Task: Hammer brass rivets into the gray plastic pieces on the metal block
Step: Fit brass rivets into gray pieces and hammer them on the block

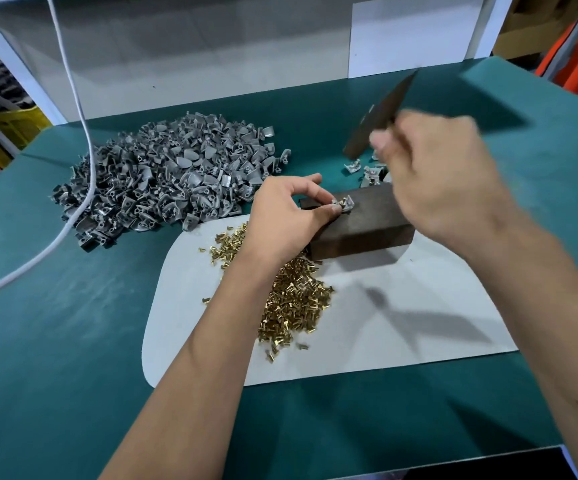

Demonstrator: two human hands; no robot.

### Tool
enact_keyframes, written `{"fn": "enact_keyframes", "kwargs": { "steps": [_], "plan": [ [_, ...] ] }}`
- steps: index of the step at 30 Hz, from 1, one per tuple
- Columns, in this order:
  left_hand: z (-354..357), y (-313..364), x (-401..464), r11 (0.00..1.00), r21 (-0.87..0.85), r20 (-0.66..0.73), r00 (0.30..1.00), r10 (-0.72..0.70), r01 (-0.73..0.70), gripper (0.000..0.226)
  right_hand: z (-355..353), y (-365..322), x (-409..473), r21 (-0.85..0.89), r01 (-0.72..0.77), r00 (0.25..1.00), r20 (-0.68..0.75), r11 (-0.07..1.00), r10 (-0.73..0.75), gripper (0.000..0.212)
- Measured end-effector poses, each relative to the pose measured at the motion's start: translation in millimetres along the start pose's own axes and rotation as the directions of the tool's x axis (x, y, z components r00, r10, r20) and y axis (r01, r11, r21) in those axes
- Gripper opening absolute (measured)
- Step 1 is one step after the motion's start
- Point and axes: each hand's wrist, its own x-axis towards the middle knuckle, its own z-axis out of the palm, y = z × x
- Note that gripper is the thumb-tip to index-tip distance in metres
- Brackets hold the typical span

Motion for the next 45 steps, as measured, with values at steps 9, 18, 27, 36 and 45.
{"fn": "enact_keyframes", "kwargs": {
  "steps": [9, 18, 27, 36, 45],
  "plan": [
    [0.6, -1.4, 1.4, 1.0, 0.021, 0.001, 1.0, -0.015, 0.015, 0.01, 2.4, 1.3, 0.1, -0.004, -0.032, 0.999, -0.041, 0.999, 0.032, 0.029],
    [0.6, -1.6, 2.1, 0.999, 0.027, -0.005, 1.0, -0.02, 0.02, 0.008, 2.5, -1.7, -1.7, -0.05, -0.059, 0.998, -0.028, 0.997, 0.058, 0.028],
    [0.0, -0.5, 1.3, 0.999, 0.035, -0.02, 1.0, -0.005, 0.006, 0.012, 4.3, -7.6, -0.5, -0.035, -0.081, 0.997, 0.002, 0.996, 0.081, 0.026],
    [-0.5, 2.2, -0.9, 0.999, 0.034, -0.018, 1.0, -0.014, 0.015, 0.013, 3.8, -10.7, 0.5, -0.078, -0.082, 0.995, -0.062, 0.994, 0.078, 0.025],
    [-0.6, 1.5, -0.3, 1.0, 0.022, -0.014, 1.0, -0.006, 0.007, 0.014, 4.2, -13.8, -2.4, -0.09, -0.107, 0.992, -0.078, 0.99, 0.101, 0.025]
  ]
}}
